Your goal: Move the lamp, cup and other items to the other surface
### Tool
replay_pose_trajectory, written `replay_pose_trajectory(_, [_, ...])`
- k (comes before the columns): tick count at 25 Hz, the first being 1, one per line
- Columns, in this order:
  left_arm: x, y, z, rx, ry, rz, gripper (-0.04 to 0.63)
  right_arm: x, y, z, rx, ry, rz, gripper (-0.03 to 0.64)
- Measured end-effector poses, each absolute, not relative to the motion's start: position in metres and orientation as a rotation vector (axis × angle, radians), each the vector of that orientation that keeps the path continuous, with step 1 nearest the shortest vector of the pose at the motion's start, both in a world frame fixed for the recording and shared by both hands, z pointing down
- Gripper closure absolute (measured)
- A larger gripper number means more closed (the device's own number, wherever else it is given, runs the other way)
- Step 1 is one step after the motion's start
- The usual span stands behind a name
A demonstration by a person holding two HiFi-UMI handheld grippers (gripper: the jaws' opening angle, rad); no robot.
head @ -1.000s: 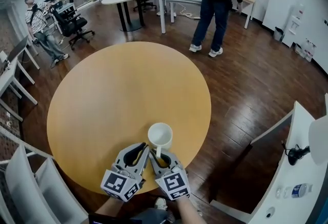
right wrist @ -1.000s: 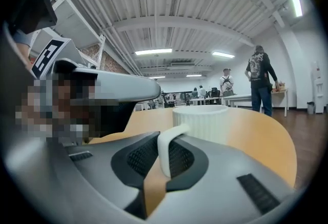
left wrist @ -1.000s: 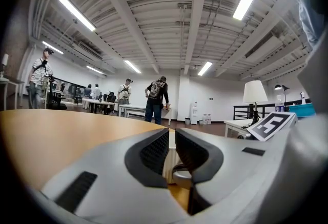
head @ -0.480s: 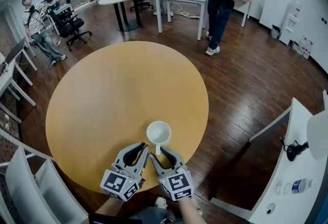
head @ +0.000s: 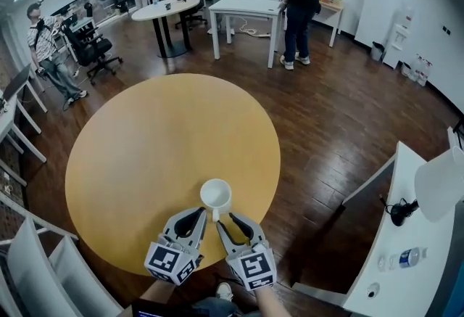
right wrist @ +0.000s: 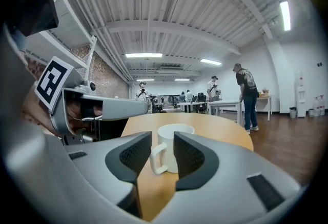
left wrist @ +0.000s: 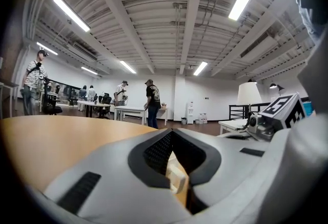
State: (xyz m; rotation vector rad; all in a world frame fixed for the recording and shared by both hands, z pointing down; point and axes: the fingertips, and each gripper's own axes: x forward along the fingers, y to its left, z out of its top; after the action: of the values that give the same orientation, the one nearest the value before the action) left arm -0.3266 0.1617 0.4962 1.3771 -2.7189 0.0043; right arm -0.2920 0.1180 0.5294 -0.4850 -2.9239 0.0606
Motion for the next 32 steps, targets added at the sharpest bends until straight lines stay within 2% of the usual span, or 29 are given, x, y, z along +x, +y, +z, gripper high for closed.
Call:
replay_pose_trajectory(1, [-0.324, 0.158, 0.489, 1.389, -2.722, 0.001, 0.584, -0.287, 0.113, 0.517, -0.47, -2.946, 0.055, 0.489])
replay_pose_trajectory(4, [-0.314, 0.139, 0.464, 1.446, -2.73, -0.014, 0.584, -0.273, 0.094, 0.476, -0.428, -3.02, 0.028, 0.617])
replay_pose_trajectory(14, [-0.266, 0.041, 0.409, 1.772, -2.632, -0.051, 0.584, -0.229, 0.017, 0.407, -0.196, -3.142, -0.041, 0.616])
replay_pose_trajectory(32, [-0.226, -0.028, 0.403, 1.99, -2.454, -0.069, 0.584, -0.195, -0.037, 0.393, 0.032, -3.182, -0.065, 0.615])
